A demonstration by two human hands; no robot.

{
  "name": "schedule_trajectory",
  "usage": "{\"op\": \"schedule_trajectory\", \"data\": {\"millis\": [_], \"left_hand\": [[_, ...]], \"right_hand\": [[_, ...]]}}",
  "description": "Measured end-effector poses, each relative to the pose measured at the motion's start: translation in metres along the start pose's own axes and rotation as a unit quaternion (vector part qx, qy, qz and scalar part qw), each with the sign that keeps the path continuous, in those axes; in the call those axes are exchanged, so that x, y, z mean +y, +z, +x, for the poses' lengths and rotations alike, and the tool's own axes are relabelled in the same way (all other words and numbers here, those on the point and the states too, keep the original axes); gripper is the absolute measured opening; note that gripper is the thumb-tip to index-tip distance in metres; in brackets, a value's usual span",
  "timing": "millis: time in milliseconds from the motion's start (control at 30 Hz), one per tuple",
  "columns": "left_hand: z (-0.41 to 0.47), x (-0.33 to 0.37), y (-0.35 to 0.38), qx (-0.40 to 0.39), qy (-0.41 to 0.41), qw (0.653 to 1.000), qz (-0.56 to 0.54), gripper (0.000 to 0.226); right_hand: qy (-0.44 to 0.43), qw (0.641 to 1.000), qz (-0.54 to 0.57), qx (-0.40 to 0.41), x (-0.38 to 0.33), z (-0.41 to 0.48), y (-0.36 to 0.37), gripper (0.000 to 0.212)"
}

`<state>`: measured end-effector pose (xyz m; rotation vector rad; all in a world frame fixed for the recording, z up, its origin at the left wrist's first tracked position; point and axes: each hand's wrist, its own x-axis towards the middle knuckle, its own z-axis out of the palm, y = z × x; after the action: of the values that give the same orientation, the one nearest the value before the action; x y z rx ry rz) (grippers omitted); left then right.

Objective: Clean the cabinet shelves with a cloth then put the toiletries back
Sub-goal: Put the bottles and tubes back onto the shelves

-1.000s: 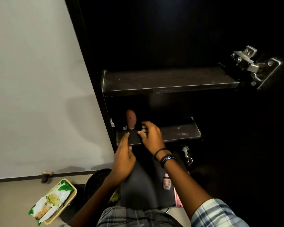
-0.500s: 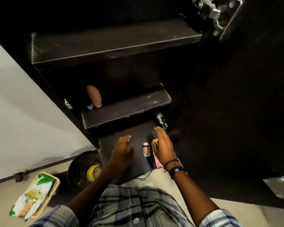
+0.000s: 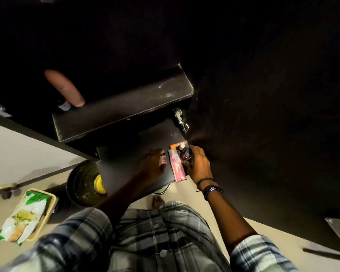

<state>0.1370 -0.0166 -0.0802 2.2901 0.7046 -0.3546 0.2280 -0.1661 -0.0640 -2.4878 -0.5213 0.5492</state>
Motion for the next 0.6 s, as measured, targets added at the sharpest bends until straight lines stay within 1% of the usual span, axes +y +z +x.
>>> {"op": "schedule_trajectory", "data": {"millis": [100,233,400,467,600], "left_hand": [[0.008,0.007,0.004,-0.004,0.012,1.000,0.018,0.056],[0.022,0.016,0.007,-0.005,0.057,0.998,0.036,0.053],[0.047,0.026,0.015,0.002,0.117,0.992,0.048,0.055],[0.055,0.032,0.016,0.011,0.125,0.991,0.045,0.050],[0.064,0.040,0.019,0.027,0.147,0.988,0.022,0.034]], "right_hand": [[0.015,1.000,-0.007,-0.021,-0.001,0.004,0.001,0.041],[0.033,0.999,-0.021,-0.027,-0.002,0.009,0.001,0.038],[0.040,0.998,-0.018,-0.036,0.001,0.019,0.006,0.029],[0.040,0.999,-0.011,-0.033,0.003,0.019,0.008,0.029],[0.039,0.999,0.001,-0.018,0.006,0.020,0.006,0.026]]}}
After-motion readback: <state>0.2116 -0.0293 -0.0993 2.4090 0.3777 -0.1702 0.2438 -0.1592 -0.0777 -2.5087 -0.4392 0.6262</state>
